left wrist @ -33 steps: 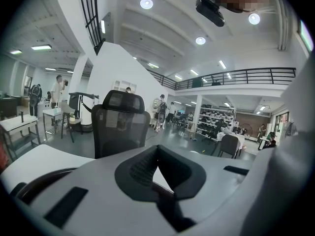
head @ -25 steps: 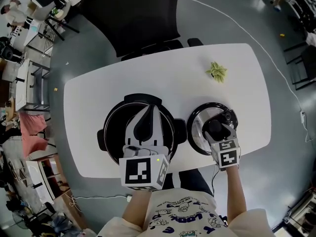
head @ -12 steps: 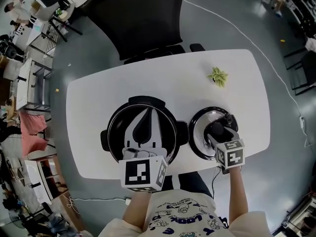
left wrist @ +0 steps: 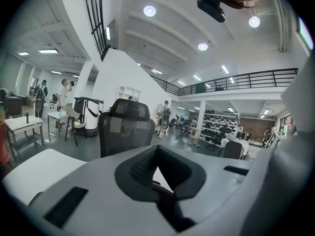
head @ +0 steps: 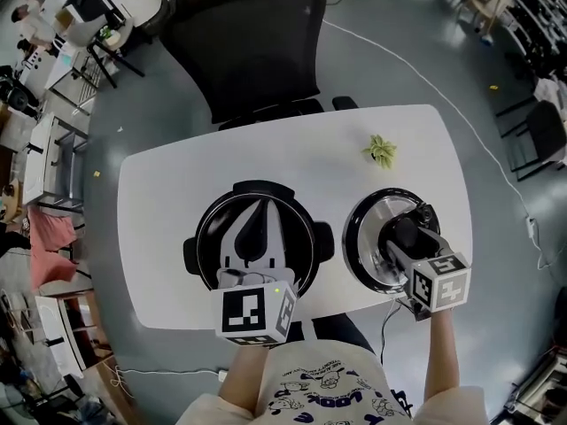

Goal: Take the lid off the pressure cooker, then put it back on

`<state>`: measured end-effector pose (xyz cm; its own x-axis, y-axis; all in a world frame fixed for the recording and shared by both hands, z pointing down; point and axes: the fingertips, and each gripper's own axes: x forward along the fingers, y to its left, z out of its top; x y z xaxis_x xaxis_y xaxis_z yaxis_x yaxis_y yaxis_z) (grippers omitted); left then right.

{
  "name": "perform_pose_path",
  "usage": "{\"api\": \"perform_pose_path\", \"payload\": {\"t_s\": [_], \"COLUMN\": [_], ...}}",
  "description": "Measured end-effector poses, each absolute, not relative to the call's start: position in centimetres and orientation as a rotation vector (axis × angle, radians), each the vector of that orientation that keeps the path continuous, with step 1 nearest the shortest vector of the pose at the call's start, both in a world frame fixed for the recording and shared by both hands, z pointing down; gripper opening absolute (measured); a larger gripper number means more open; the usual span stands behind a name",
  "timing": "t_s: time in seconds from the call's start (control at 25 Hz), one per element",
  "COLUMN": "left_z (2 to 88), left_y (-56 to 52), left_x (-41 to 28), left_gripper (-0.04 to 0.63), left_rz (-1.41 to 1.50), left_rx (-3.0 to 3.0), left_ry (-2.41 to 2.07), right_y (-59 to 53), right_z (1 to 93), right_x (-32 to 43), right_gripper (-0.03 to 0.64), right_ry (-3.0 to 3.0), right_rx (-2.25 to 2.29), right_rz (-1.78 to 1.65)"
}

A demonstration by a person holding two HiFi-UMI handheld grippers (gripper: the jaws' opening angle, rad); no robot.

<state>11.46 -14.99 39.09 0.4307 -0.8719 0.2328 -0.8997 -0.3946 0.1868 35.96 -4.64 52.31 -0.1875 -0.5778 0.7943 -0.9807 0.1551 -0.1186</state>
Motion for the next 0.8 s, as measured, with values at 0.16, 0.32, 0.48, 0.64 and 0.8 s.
{"api": "perform_pose_path", "payload": {"t_s": [0.16, 0.32, 0.48, 0.64, 0.8], "left_z": [37.7, 36.2, 35.0, 34.1, 33.5], "left_y": [-14.4, -13.7, -12.8, -11.3, -10.0], "left_x": [10.5, 8.6, 5.9, 2.2, -1.7], "left_gripper": [0.014, 0.014, 0.014, 0.014, 0.014], "left_rz": [0.107, 0.072, 0.037, 0.017, -0.002], "left_rx": [2.409, 2.400, 2.378, 2.340, 2.287], "left_ry": [-1.539, -1.567, -1.612, -1.674, -1.752], "right_y": [-5.0, -5.5, -6.2, -6.6, -7.0], "right_z": [48.2, 44.0, 40.8, 38.6, 37.4], "right_x": [36.0, 34.2, 31.0, 26.7, 21.9], "right_gripper": [0.295, 0.295, 0.295, 0.293, 0.295], "right_ry": [-1.872, -1.940, -2.013, -2.087, -2.137], "right_rx": [1.507, 1.486, 1.418, 1.315, 1.210], "right_rz": [0.877, 0.852, 0.796, 0.722, 0.684]}}
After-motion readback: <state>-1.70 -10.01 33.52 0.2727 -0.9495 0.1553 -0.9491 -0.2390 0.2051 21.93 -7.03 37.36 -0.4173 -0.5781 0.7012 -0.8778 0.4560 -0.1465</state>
